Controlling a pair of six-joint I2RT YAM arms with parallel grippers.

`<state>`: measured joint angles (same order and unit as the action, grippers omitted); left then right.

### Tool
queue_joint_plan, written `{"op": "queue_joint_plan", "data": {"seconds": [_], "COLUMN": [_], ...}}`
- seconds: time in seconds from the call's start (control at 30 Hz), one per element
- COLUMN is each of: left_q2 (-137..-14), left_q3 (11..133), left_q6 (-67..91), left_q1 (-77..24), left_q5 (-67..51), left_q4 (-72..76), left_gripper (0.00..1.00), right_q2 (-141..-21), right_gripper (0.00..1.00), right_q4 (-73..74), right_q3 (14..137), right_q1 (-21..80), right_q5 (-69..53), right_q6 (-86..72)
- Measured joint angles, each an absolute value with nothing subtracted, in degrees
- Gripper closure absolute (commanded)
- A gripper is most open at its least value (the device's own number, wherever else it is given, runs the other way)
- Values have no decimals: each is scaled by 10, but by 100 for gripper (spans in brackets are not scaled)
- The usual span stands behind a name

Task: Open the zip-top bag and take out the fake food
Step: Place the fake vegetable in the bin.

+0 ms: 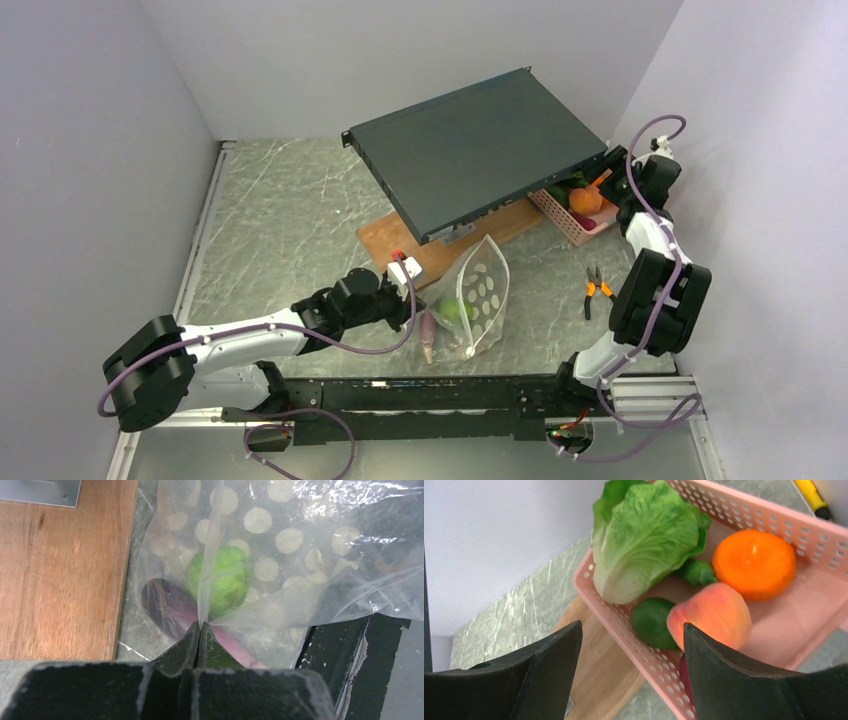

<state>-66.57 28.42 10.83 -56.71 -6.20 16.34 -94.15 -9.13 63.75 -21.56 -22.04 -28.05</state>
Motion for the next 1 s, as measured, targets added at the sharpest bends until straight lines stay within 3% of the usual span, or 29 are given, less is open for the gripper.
{"op": "queue_joint_plan", "data": {"seconds": [0.67, 1.0], "left_q2": [-664, -663], "left_q3": [283, 283], "left_q6": [108, 102], "left_q1": [-567, -567], "left_q5": [-78, -92], "left_q4": [178, 190], "left_gripper": [100, 100], "right_q2": [-666, -550], "right_gripper": [25, 27], "right_q4": [56, 227], "right_q3": [474, 470], "right_q1": [-223, -223], "right_q5": [-321, -477], "right_q6": [-175, -34]}}
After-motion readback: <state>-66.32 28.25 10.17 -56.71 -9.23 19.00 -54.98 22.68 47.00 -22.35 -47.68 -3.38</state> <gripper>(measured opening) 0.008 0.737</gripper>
